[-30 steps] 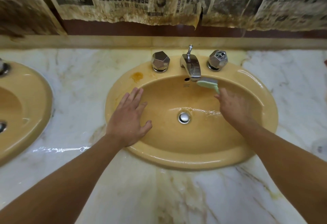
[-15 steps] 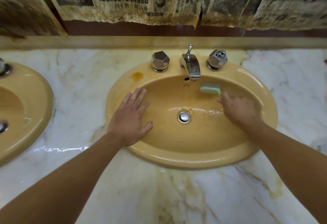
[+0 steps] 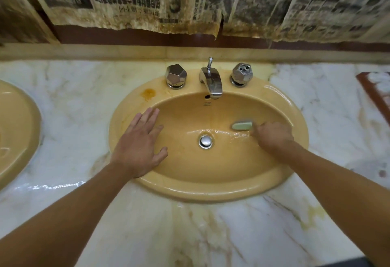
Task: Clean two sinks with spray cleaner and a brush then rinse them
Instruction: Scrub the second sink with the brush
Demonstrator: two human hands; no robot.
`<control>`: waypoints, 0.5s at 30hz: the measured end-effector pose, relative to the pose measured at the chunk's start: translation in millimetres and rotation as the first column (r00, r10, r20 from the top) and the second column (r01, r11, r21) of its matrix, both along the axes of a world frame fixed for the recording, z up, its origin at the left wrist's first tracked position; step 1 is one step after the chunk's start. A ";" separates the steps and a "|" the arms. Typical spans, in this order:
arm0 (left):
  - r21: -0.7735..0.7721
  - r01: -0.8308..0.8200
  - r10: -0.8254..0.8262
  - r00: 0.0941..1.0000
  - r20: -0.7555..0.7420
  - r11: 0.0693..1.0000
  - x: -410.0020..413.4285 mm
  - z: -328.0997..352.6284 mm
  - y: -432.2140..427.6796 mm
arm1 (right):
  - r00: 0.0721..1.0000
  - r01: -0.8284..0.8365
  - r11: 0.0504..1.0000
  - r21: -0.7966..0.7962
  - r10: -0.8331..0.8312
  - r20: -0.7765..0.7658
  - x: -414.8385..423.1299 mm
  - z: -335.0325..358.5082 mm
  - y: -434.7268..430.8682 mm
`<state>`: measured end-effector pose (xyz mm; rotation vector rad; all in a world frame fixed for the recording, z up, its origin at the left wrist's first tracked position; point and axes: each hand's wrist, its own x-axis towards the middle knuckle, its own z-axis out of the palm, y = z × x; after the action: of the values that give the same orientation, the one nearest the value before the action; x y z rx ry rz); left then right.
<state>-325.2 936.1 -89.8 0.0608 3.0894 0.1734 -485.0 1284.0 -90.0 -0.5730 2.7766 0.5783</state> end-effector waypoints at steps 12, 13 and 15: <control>-0.003 0.021 -0.021 1.000 0.012 1.000 -0.7 2.8 0.6 | 0.998 0.057 0.980 -0.191 -0.053 0.022 -9.8 17.0 6.1; -0.003 0.028 -0.028 0.999 0.019 1.000 -0.3 2.5 1.8 | 0.996 0.043 0.978 -0.202 -0.025 0.086 -6.7 18.3 5.9; 0.035 0.013 -0.014 0.999 0.030 0.999 1.8 2.2 5.5 | 0.987 -0.018 0.986 -0.167 0.045 0.156 -2.4 23.0 8.3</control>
<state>-323.4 941.6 -87.6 0.0797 3.0554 0.2254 -487.4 1292.4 -67.1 -0.6680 2.6830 0.2950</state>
